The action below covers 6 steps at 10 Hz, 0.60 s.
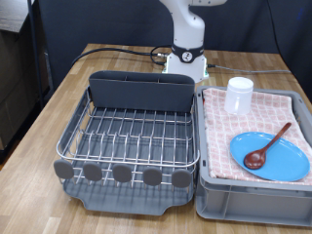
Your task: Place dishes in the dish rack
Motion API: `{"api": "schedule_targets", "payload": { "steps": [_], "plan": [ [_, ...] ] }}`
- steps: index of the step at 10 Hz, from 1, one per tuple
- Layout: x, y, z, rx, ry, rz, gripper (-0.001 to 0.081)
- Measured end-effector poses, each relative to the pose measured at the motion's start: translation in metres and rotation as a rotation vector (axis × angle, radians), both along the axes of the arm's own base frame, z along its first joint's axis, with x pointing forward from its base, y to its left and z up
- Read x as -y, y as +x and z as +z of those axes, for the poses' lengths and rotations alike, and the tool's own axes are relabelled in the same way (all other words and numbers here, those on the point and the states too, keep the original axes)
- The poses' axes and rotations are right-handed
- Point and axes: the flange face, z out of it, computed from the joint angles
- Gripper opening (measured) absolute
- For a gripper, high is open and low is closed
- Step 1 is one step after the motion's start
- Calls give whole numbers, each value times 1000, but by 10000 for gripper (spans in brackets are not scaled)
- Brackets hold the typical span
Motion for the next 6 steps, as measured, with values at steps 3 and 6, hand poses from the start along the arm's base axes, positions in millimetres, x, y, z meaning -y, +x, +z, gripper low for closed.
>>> {"api": "schedule_targets", "payload": {
  "steps": [3,6],
  "plan": [
    [-21,14,-9,14,-3,-7,803],
    [-29,25,-35,83,-44,13,803]
  ]
}}
